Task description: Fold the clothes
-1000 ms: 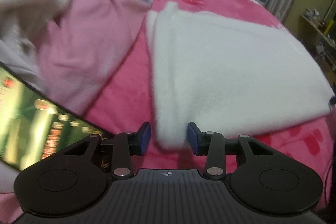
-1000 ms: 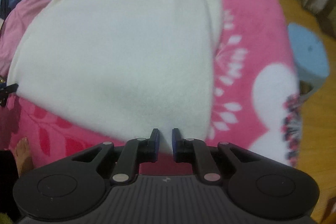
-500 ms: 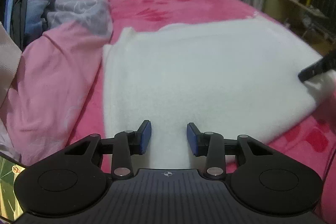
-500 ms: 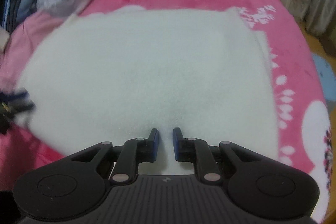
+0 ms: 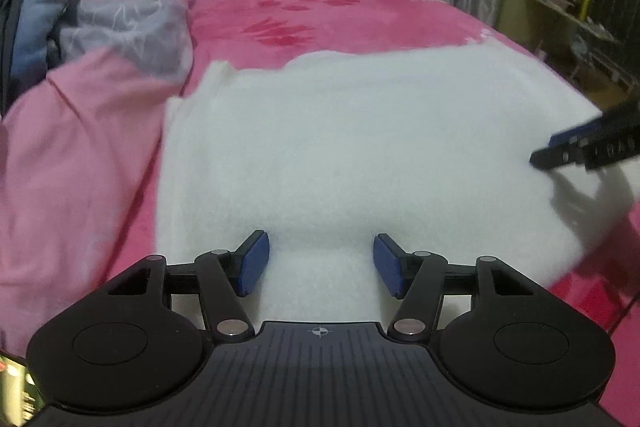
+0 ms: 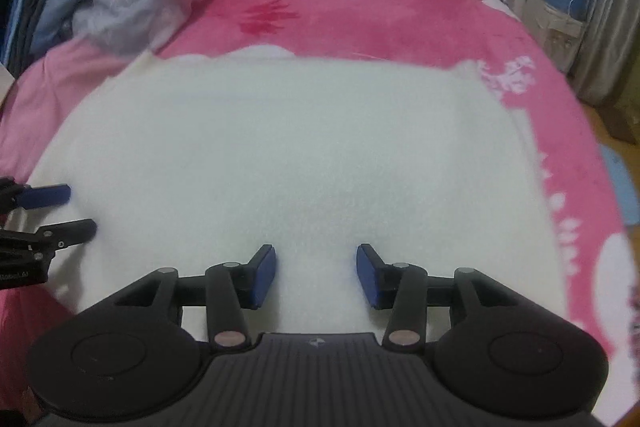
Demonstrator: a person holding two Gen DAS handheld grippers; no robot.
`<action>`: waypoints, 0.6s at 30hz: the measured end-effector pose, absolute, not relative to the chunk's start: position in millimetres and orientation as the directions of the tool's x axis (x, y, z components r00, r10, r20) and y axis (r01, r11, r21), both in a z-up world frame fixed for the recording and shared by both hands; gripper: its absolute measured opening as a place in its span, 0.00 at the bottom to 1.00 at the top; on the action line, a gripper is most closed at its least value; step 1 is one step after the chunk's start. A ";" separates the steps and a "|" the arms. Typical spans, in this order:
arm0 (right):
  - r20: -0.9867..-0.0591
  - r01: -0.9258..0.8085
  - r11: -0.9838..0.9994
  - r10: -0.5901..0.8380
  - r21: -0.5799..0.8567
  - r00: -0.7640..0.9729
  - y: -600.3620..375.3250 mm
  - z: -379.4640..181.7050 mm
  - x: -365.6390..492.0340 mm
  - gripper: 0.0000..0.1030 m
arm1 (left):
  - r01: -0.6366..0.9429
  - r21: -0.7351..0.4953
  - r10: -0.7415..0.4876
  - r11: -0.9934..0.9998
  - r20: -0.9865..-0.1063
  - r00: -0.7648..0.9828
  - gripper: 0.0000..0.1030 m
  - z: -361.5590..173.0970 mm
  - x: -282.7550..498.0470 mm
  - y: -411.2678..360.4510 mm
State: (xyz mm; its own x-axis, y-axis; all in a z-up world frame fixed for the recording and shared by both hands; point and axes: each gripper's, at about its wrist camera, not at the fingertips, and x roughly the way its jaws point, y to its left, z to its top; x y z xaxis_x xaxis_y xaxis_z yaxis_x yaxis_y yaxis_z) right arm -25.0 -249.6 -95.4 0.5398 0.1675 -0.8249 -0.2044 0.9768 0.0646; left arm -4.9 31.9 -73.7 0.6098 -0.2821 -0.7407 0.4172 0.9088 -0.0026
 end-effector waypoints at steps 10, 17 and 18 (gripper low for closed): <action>-0.748 -0.126 0.991 0.113 0.040 0.653 -242.5 -90.6 4.2 0.87 | 0.306 -0.078 -0.252 0.949 -0.773 0.583 0.71 -67.6 38.9 19.8; -0.733 -0.128 0.991 0.112 0.034 0.670 -230.8 -90.8 33.5 0.86 | 0.274 -0.026 -0.176 0.961 -0.824 0.539 0.84 -71.6 52.1 0.1; -0.729 -0.130 0.991 0.117 0.039 0.674 -228.8 -94.6 42.2 0.86 | 0.272 -0.022 -0.171 0.962 -0.827 0.536 0.85 -71.9 51.7 -0.1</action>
State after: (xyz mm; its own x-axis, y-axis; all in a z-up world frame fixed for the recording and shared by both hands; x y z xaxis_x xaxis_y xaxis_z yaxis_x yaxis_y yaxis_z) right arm 42.2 -228.8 -94.6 0.6744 0.1172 -0.7290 -0.1302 0.9907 0.0389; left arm 51.7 -0.1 -71.9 0.5363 -0.1705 -0.8266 0.2718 0.9621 -0.0221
